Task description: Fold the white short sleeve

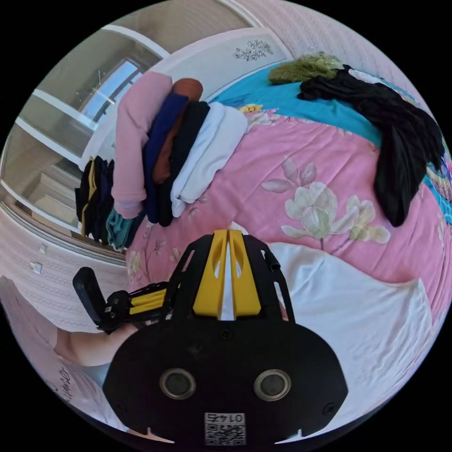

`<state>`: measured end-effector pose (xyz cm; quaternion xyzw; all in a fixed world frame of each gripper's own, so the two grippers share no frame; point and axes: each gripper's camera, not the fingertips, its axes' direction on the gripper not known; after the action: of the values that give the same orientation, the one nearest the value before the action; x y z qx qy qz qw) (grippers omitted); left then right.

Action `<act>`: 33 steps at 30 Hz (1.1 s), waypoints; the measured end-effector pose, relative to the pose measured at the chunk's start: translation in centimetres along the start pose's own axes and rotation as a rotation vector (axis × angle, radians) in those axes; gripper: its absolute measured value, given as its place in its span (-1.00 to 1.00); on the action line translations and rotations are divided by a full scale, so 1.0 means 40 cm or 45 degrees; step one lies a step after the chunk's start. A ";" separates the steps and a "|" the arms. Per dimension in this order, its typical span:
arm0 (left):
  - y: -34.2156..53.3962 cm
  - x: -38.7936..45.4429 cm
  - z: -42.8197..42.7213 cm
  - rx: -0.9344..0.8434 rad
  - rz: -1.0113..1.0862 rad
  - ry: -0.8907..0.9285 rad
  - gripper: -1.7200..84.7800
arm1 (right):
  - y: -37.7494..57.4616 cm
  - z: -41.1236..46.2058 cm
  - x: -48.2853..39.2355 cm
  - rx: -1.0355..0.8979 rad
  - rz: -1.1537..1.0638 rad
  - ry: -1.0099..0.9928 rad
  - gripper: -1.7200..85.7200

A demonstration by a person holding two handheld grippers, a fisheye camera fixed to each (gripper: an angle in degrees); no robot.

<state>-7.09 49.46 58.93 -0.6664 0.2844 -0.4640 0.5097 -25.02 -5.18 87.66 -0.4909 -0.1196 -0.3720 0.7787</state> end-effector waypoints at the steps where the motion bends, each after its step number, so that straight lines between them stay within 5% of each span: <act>1: 0.006 0.024 -0.013 0.038 0.057 0.012 -0.98 | 0.040 -0.050 0.022 0.077 0.034 -0.059 -0.96; 7: 0.067 0.158 -0.037 0.165 0.356 0.246 -0.98 | 0.323 -0.250 0.146 0.350 0.276 -0.109 -0.96; 14: 0.169 0.284 0.078 -0.055 0.519 0.411 -0.90 | 0.605 -0.245 0.261 0.315 0.533 -0.029 -0.96; 24: 0.231 0.335 0.190 -0.184 0.504 0.309 -0.86 | 0.801 -0.183 0.331 0.283 0.696 0.062 -0.96; 33: 0.237 0.543 0.310 -0.214 0.733 0.403 -0.87 | 1.081 -0.280 0.316 0.604 0.846 0.178 -0.90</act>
<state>13.91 33.09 56.51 -0.5183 0.5735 -0.3737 0.5126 11.89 -10.14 59.96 -0.2832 0.0159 -0.0949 0.9542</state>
